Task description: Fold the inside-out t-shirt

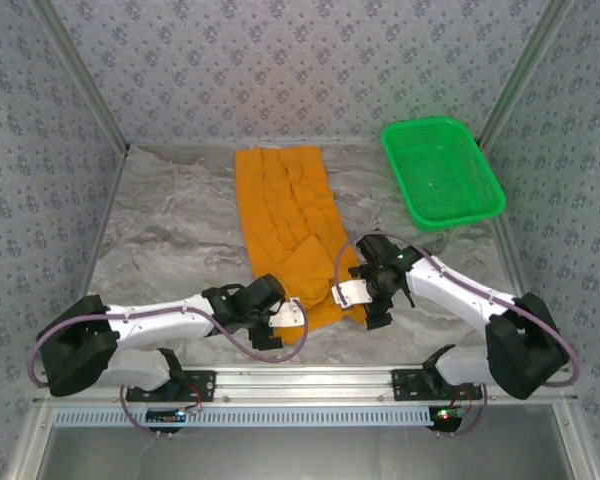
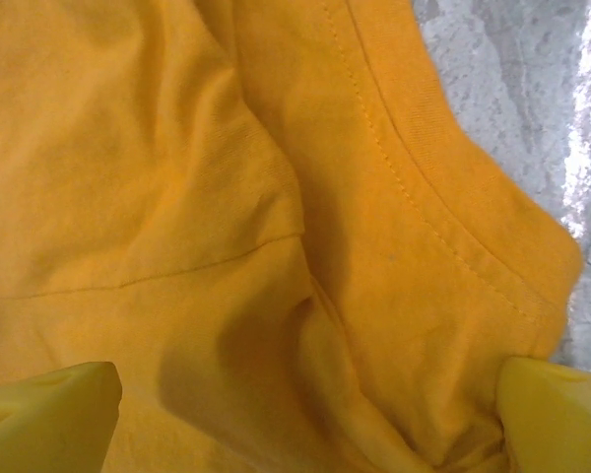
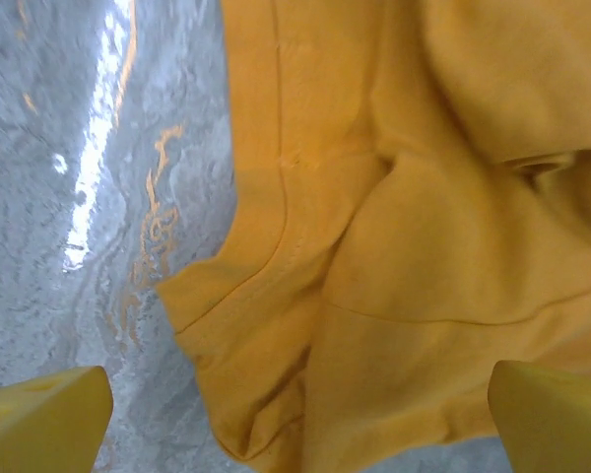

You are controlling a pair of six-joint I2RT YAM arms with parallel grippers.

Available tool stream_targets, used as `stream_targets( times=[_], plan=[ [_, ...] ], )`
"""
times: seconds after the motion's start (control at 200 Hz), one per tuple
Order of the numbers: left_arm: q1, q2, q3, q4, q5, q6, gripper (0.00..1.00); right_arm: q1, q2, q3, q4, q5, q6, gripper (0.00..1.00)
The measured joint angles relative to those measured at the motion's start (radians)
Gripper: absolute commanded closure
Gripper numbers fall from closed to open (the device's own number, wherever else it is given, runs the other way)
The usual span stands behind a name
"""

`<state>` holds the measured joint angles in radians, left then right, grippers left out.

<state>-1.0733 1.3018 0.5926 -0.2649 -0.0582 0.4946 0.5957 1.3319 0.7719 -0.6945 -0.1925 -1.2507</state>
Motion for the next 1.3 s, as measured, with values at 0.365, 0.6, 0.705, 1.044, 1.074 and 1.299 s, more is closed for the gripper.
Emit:
stream_targets(
  times=[0.365,0.6,0.705,1.044,1.074,1.299],
  plan=[
    [-0.042,0.11,0.06,-0.018,-0.039,0.019,0.47,0.049,0.127,-0.038,0.165,0.154,0.04,0.63],
    [-0.104,0.128,0.065,-0.064,-0.051,0.063,1.0,0.11,0.037,-0.104,0.192,0.227,0.066,0.94],
    [-0.122,0.111,0.104,-0.156,-0.03,0.062,1.0,0.139,-0.034,-0.064,0.038,0.231,0.074,1.0],
    [-0.315,-0.188,0.496,-0.491,0.31,-0.105,1.0,0.418,-0.366,0.342,-0.594,0.136,0.324,1.0],
    [-0.315,-0.207,0.509,-0.5,0.317,-0.11,1.0,0.42,-0.38,0.36,-0.62,0.13,0.345,1.0],
    [-0.216,-0.203,0.499,-0.597,0.319,-0.101,1.0,0.284,-0.371,0.369,-0.742,0.1,0.367,1.0]
  ],
)
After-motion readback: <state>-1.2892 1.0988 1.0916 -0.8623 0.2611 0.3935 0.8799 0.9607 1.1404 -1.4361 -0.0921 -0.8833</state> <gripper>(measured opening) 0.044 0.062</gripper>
